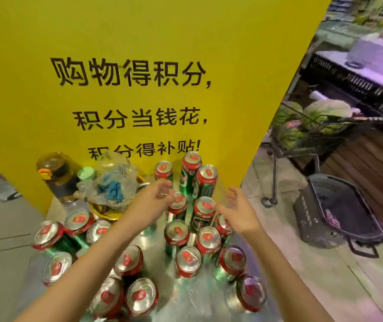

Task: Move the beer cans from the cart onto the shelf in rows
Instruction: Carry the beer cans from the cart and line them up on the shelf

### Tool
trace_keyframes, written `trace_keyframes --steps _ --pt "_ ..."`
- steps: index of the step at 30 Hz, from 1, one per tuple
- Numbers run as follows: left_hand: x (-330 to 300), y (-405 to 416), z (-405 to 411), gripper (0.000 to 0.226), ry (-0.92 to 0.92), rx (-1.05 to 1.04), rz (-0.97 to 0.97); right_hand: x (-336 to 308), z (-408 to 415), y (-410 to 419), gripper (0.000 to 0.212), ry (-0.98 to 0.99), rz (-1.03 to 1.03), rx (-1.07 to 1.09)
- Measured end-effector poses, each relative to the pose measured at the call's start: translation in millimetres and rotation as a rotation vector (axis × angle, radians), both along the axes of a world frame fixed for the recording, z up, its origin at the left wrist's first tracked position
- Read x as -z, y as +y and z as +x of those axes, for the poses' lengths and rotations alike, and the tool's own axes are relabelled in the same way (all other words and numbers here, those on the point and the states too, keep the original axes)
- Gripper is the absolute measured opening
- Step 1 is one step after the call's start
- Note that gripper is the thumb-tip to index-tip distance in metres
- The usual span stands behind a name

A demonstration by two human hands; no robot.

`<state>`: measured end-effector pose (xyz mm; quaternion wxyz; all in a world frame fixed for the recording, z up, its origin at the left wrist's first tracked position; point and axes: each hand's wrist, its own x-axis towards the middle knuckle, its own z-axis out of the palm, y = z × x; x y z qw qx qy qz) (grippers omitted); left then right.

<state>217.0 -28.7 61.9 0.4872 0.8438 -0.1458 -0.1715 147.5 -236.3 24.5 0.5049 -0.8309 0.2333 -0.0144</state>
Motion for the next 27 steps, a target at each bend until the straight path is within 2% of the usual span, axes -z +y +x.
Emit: trace_keyframes --steps 4,7,13,17,23,27 --pt "23.2 -48.8 49.1 0.043 0.009 -0.104 0.069 25.1 56.8 -22.6 0.090 -0.055 0.098 -0.070" --pt "38.4 -72.5 78.6 0.046 -0.043 -0.152 0.155 41.7 87.2 -29.2 0.074 -0.106 0.162 -0.131" --pt "58.0 -101.2 106.2 0.063 -0.018 -0.212 0.094 74.2 109.0 -44.2 0.063 -0.170 0.157 -0.159" --pt "63.3 -116.8 115.7 0.057 0.008 -0.189 -0.009 79.7 109.0 -54.2 0.058 -0.208 0.169 -0.145" --pt "84.6 -124.7 120.8 0.083 0.006 -0.201 -0.071 76.9 103.1 -62.3 0.056 -0.233 0.115 -0.080" --pt "85.8 -125.8 121.0 0.071 -0.087 -0.283 -0.024 73.6 98.4 -68.4 0.056 -0.227 0.102 -0.085"
